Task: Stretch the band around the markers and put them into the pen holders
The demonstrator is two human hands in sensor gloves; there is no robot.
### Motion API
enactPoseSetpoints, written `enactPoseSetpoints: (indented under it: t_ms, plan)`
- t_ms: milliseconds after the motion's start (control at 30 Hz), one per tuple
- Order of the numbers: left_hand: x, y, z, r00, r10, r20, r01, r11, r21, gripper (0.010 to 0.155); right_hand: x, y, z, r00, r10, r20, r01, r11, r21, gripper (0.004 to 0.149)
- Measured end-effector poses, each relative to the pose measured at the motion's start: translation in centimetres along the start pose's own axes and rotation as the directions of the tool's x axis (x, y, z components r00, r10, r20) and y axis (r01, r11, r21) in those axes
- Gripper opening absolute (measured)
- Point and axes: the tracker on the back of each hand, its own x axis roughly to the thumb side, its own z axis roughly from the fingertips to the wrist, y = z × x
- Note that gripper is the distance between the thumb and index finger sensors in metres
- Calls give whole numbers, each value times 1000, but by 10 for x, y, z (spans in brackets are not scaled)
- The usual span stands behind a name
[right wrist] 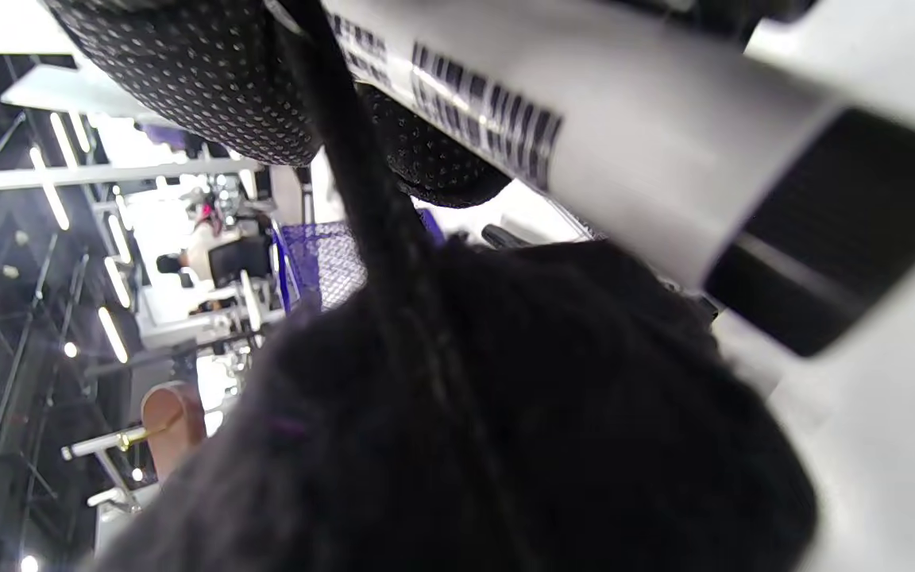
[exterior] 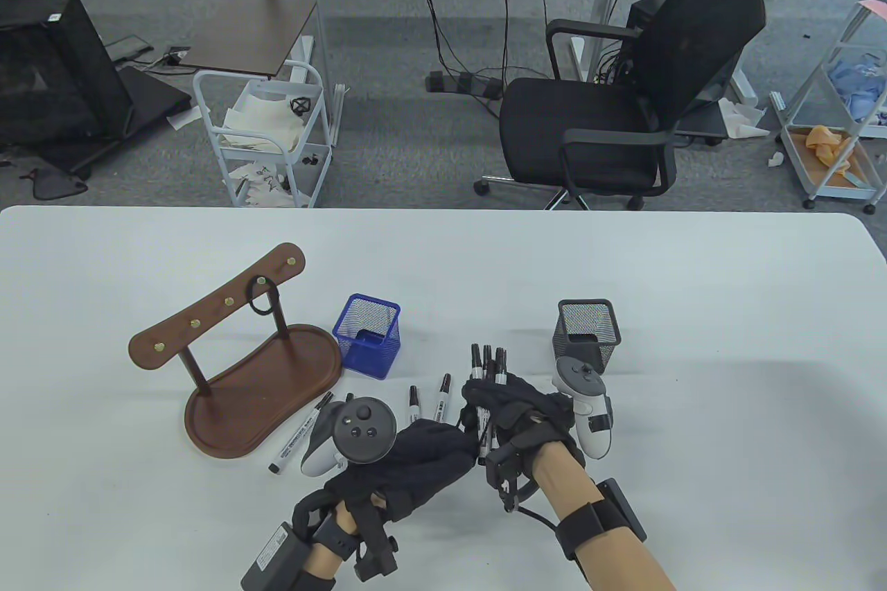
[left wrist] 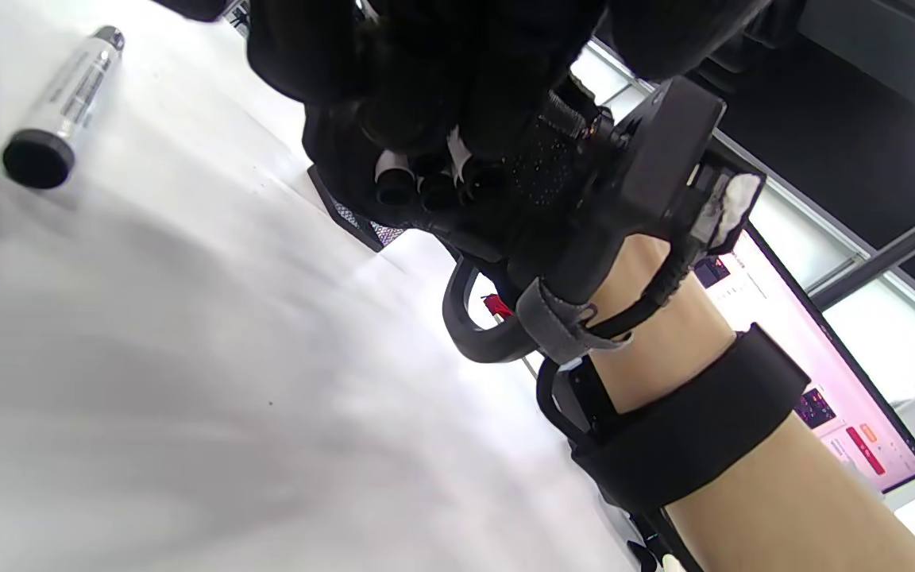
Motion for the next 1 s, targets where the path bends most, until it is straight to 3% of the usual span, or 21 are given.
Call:
enactPoseSetpoints:
  t_ms: [200,367,633,1000]
  plan:
    - [-8,7,5,997,82,-13,-82,996,41,63,5,-2,6,995,78,58,-79,997,23,45]
    - [-14,7,4,990,138,-23,-137,989,48,68,10,1,16,959,234,160,-232,972,-33,45]
    - [-19,11,8,972,236,-13,-233,965,122,67,8,2,23,920,326,218,-314,945,-87,45]
    - [-13,15,13,982,189,11,-189,968,168,66,12,5,27,915,316,249,-308,949,-72,45]
